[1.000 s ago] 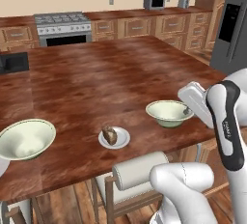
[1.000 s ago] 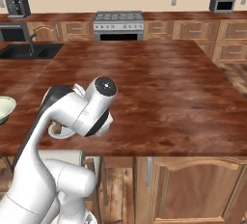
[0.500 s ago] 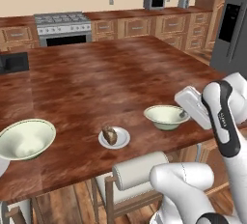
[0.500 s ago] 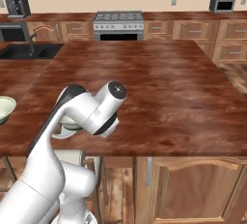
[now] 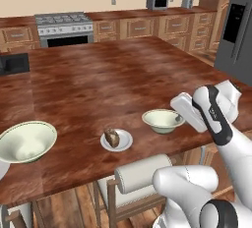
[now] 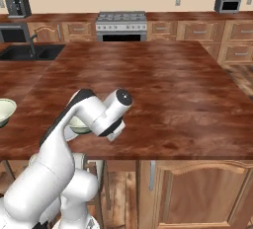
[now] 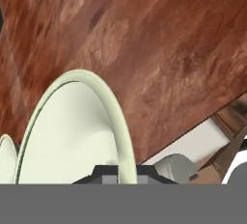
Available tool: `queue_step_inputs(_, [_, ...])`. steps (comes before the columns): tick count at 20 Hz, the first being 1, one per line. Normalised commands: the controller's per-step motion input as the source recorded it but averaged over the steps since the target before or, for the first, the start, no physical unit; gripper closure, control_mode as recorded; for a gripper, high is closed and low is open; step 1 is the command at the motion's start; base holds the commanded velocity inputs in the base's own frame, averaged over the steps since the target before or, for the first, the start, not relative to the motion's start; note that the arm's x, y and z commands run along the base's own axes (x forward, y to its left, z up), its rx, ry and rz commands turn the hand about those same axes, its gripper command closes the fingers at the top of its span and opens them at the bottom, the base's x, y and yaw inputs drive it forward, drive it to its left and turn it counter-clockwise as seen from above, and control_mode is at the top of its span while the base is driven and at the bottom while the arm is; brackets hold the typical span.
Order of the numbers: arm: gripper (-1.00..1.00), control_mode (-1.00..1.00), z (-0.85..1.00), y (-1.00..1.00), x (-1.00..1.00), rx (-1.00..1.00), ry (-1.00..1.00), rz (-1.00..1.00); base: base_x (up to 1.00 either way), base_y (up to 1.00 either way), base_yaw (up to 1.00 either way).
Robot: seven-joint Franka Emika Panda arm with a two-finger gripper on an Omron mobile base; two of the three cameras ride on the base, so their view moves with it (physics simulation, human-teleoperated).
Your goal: Take the smaller bowl and place it next to the appetizer plate on the dining counter , and place the larger bowl next to the plate with cooked food.
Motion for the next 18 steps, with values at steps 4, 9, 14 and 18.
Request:
queue_step_inputs(4, [1.0, -1.0, -0.35, 0.09, 0.26, -0.01, 0.0, 0.03, 0.0, 0.0, 0.0])
queue_step_inputs(9, [1.0, -1.0, -0.29, 0.16, 0.26, -0.01, 0.0, 0.03, 0.0, 0.0, 0.0])
queue_step_inputs(14, [1.0, -1.0, -0.24, 0.04, 0.42, 0.0, 0.0, 0.01, 0.0, 0.0, 0.0])
queue_step_inputs(18, [1.0, -1.0, -0.2, 0.0, 0.38, 0.0, 0.0, 0.0, 0.0, 0.0, 0.0])
